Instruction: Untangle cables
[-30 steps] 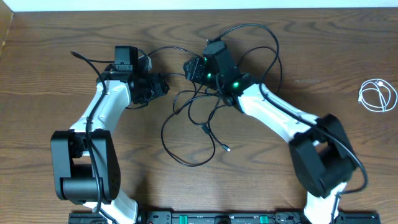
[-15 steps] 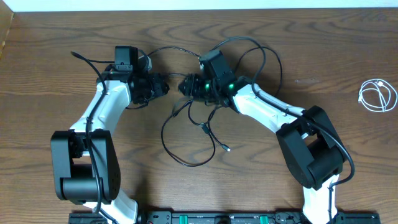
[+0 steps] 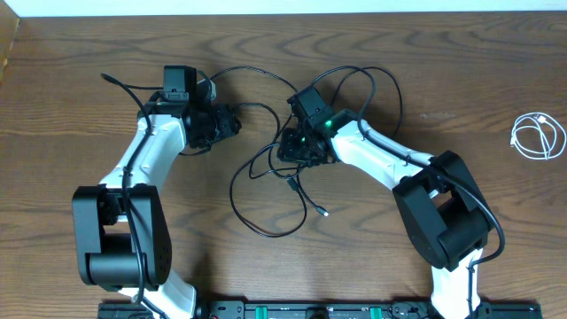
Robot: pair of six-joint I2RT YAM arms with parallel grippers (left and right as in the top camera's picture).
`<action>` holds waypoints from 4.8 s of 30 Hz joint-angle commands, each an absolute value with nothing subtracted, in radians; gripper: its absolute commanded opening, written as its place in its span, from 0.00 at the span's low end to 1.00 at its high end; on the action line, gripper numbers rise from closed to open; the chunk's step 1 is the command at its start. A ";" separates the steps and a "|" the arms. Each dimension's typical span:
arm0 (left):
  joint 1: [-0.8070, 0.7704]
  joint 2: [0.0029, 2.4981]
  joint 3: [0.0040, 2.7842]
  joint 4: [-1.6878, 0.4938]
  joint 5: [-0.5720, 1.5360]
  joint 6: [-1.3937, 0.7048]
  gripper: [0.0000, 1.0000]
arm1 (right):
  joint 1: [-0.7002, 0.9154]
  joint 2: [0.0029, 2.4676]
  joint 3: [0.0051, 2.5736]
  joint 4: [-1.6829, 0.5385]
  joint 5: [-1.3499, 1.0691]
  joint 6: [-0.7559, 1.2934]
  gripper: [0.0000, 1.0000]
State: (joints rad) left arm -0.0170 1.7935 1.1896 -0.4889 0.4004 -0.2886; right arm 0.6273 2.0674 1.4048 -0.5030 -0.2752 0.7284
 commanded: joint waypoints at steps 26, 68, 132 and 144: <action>-0.019 1.803 1.192 -0.487 0.391 -0.290 0.54 | 0.644 2.127 1.404 -0.381 -0.025 1.151 0.36; -0.019 1.803 1.192 -0.484 0.391 -0.294 0.54 | 0.617 2.048 1.798 -0.754 0.014 1.217 0.99; -0.019 1.803 1.192 -0.484 0.391 -0.310 0.54 | 0.664 2.365 1.797 -0.823 -0.006 1.959 0.99; -0.019 1.803 1.192 -0.484 0.391 -0.310 0.54 | 0.661 2.365 1.797 -0.862 -0.006 1.958 0.99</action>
State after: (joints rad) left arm -0.0170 1.7935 1.1896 -0.4824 0.4004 -0.2966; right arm 0.6655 2.3005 1.8130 -0.8444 -0.0338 1.9499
